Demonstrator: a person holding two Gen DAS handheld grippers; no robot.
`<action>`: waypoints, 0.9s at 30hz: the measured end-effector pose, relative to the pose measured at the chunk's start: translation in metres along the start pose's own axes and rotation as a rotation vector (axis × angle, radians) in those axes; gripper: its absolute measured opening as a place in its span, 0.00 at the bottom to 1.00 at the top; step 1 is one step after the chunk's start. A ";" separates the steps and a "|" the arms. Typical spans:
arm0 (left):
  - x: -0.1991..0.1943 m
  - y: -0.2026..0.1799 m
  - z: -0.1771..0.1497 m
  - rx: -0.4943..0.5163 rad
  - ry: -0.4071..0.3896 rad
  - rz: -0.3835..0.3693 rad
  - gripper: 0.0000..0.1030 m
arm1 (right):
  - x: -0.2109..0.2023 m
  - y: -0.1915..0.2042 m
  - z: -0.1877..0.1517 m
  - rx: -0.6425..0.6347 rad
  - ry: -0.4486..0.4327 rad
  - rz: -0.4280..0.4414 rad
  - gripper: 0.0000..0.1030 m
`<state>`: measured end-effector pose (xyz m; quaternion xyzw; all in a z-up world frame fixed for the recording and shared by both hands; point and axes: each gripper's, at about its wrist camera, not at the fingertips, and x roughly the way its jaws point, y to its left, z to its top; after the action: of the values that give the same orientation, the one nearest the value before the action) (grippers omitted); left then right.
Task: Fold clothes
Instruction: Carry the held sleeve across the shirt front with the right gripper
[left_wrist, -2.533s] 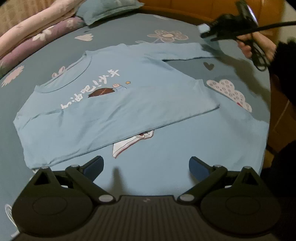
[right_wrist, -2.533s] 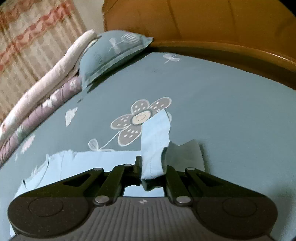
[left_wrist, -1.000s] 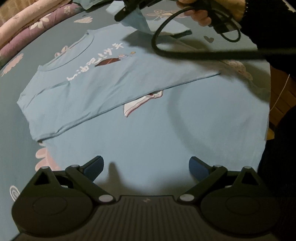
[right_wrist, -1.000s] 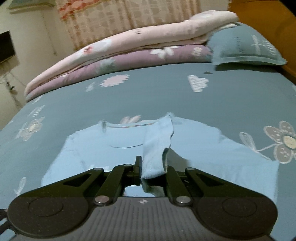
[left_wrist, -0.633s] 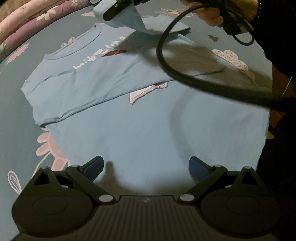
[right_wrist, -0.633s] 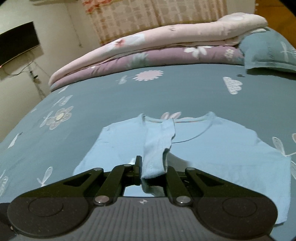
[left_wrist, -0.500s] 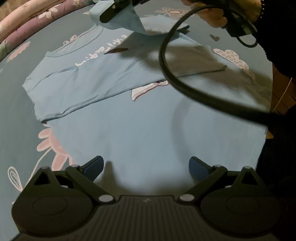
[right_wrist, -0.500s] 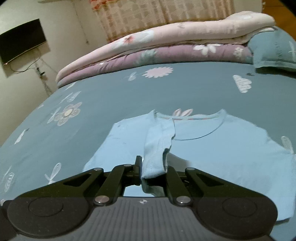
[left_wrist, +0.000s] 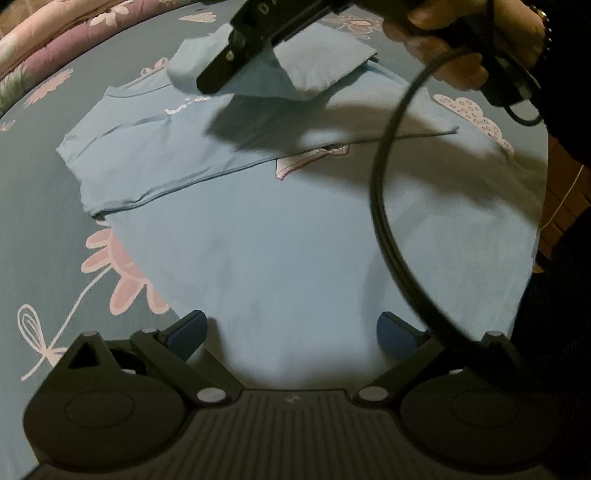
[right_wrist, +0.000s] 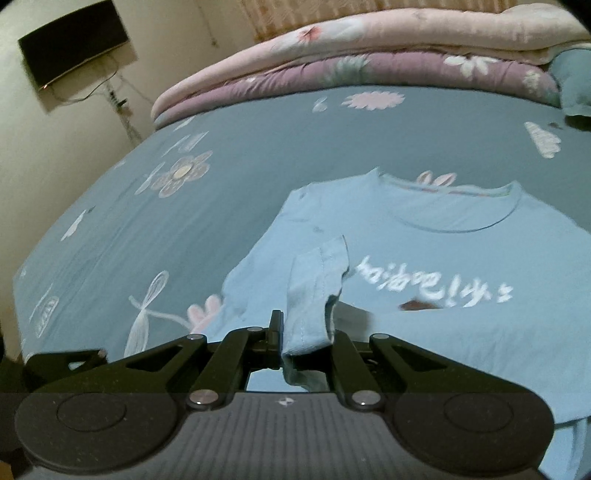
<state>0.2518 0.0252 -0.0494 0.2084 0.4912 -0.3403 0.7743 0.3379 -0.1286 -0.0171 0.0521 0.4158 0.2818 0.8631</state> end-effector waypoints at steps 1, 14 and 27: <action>0.000 0.000 -0.001 -0.002 -0.001 0.000 0.96 | 0.001 0.003 -0.002 -0.006 0.008 0.006 0.06; -0.004 0.004 -0.013 -0.029 -0.005 0.006 0.96 | 0.008 0.035 -0.016 -0.068 0.079 0.075 0.07; -0.005 0.005 -0.025 -0.056 -0.011 0.007 0.96 | 0.014 0.062 -0.023 -0.210 0.101 0.049 0.07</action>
<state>0.2389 0.0465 -0.0554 0.1864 0.4956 -0.3248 0.7837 0.3008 -0.0729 -0.0217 -0.0426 0.4254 0.3473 0.8346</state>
